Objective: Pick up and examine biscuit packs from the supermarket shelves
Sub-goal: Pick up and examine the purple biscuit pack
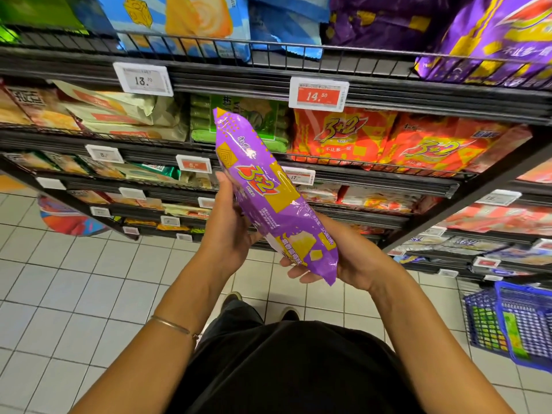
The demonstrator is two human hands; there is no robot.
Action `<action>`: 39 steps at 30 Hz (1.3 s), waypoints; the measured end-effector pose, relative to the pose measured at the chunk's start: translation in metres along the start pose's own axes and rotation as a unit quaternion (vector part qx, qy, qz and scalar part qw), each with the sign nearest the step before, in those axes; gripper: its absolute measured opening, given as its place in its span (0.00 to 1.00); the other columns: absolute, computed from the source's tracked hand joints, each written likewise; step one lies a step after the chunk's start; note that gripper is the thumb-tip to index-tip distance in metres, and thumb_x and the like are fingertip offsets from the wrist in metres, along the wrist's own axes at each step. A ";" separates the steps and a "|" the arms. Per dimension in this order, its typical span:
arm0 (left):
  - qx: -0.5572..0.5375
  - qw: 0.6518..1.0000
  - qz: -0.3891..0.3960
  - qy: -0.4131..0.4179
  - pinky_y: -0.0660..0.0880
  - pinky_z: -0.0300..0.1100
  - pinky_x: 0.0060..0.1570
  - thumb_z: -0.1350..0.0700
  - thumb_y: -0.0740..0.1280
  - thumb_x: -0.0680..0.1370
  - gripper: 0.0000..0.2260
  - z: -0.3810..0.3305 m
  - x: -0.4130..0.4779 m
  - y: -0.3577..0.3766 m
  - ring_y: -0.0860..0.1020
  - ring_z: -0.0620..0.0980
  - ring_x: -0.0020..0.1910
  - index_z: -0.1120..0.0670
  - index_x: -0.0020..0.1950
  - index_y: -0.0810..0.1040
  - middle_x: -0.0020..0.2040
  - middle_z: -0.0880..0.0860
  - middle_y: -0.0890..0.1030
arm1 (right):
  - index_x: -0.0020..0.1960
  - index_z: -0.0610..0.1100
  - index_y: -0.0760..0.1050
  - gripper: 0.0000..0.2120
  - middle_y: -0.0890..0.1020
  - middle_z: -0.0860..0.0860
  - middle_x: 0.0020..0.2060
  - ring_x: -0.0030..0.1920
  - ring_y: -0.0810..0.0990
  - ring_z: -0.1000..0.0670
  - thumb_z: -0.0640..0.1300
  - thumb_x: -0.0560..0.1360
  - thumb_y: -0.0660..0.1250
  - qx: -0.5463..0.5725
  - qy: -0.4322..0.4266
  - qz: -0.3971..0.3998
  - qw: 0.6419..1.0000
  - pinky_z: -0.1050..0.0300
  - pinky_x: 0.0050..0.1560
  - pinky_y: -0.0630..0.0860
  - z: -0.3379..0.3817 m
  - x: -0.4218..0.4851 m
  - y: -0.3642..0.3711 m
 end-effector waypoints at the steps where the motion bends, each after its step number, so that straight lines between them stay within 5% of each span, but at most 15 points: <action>1: 0.000 1.000 -0.005 0.007 0.74 0.61 0.68 0.27 0.48 0.81 0.34 0.000 0.000 0.000 0.81 0.55 0.67 0.47 0.70 0.78 0.63 0.51 0.85 | 0.61 0.43 0.82 0.32 0.87 0.39 0.51 0.43 0.88 0.42 0.67 0.73 0.62 0.000 0.001 0.000 1.000 0.55 0.38 0.85 0.000 0.000 0.000; 5: 0.000 1.000 -0.007 0.029 0.74 0.64 0.69 0.26 0.42 0.79 0.35 -0.004 -0.003 0.003 0.83 0.52 0.63 0.39 0.55 0.85 0.60 0.50 0.86 | 0.58 0.43 0.84 0.30 0.87 0.38 0.52 0.44 0.88 0.42 0.67 0.72 0.67 0.015 -0.003 0.001 1.000 0.54 0.41 0.84 0.000 0.000 -0.002; 9: 0.021 0.997 -0.003 0.078 0.78 0.57 0.63 0.26 0.43 0.79 0.37 -0.007 -0.004 0.002 0.82 0.54 0.65 0.47 0.74 0.73 0.66 0.52 0.83 | 0.58 0.42 0.84 0.24 0.87 0.39 0.50 0.42 0.88 0.43 0.60 0.73 0.69 0.037 -0.001 0.003 0.999 0.54 0.38 0.83 -0.004 0.003 -0.002; 13: 0.049 0.983 0.007 0.175 0.75 0.54 0.54 0.32 0.63 0.73 0.36 -0.011 -0.008 0.005 0.78 0.53 0.55 0.60 0.69 0.71 0.59 0.63 0.80 | 0.61 0.40 0.82 0.25 0.86 0.37 0.52 0.40 0.86 0.41 0.57 0.76 0.63 0.049 0.007 -0.012 0.999 0.51 0.40 0.83 -0.010 0.008 -0.005; 16: 0.095 0.967 0.036 0.233 0.77 0.39 0.48 0.36 0.69 0.71 0.39 -0.011 -0.014 0.009 0.80 0.45 0.52 0.60 0.74 0.68 0.59 0.58 0.81 | 0.61 0.38 0.81 0.29 0.85 0.36 0.52 0.39 0.86 0.40 0.60 0.73 0.63 0.057 0.006 -0.021 0.998 0.50 0.40 0.83 -0.013 0.010 -0.007; 18: 0.110 0.958 0.061 0.258 0.78 0.39 0.51 0.34 0.74 0.70 0.43 -0.011 -0.018 0.012 0.81 0.45 0.57 0.58 0.75 0.67 0.65 0.59 0.80 | 0.63 0.38 0.80 0.30 0.85 0.36 0.54 0.40 0.86 0.40 0.61 0.75 0.61 0.052 -0.004 -0.027 0.998 0.49 0.43 0.81 -0.016 0.010 -0.011; 24: 0.116 0.951 0.086 0.272 0.78 0.39 0.54 0.27 0.76 0.65 0.53 -0.015 -0.020 0.015 0.80 0.48 0.61 0.60 0.76 0.64 0.68 0.62 0.77 | 0.69 0.38 0.76 0.29 0.83 0.34 0.58 0.46 0.86 0.37 0.60 0.82 0.59 0.048 -0.031 -0.047 0.997 0.45 0.48 0.80 -0.019 0.013 -0.022; 28: 0.115 0.954 0.081 0.266 0.78 0.39 0.53 0.27 0.75 0.66 0.51 -0.016 -0.019 0.013 0.81 0.46 0.60 0.57 0.77 0.66 0.66 0.54 0.81 | 0.57 0.45 0.85 0.20 0.85 0.35 0.56 0.55 0.81 0.27 0.57 0.80 0.62 0.052 -0.066 -0.089 0.993 0.35 0.55 0.74 -0.019 0.015 -0.023; 32: 0.122 0.955 0.099 0.253 0.79 0.46 0.59 0.28 0.75 0.67 0.49 -0.023 -0.014 0.009 0.81 0.50 0.64 0.55 0.79 0.66 0.67 0.51 0.81 | 0.44 0.55 0.88 0.12 0.89 0.49 0.45 0.44 0.88 0.46 0.59 0.76 0.69 0.058 -0.104 -0.106 0.987 0.50 0.40 0.85 -0.015 0.015 -0.019; 36: 0.120 0.961 0.085 0.236 0.77 0.57 0.68 0.32 0.76 0.70 0.44 -0.026 -0.014 0.003 0.80 0.51 0.68 0.54 0.77 0.68 0.71 0.53 0.79 | 0.58 0.48 0.82 0.15 0.88 0.52 0.48 0.48 0.88 0.53 0.53 0.76 0.65 0.092 -0.160 -0.142 0.973 0.59 0.42 0.83 -0.011 0.019 -0.025; 39: 0.101 0.966 0.044 0.233 0.78 0.57 0.65 0.40 0.74 0.71 0.27 -0.029 -0.019 0.001 0.83 0.48 0.56 0.53 0.64 0.75 0.58 0.52 0.83 | 0.67 0.44 0.78 0.17 0.86 0.52 0.46 0.42 0.85 0.50 0.50 0.85 0.60 0.076 -0.180 -0.186 0.963 0.62 0.31 0.77 -0.006 0.021 -0.025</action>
Point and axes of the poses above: each hand's wrist, its own x-axis towards the middle knuckle, its own y-axis out of the palm, z = x × y, the point moved 2 cm from there along x, towards the middle knuckle
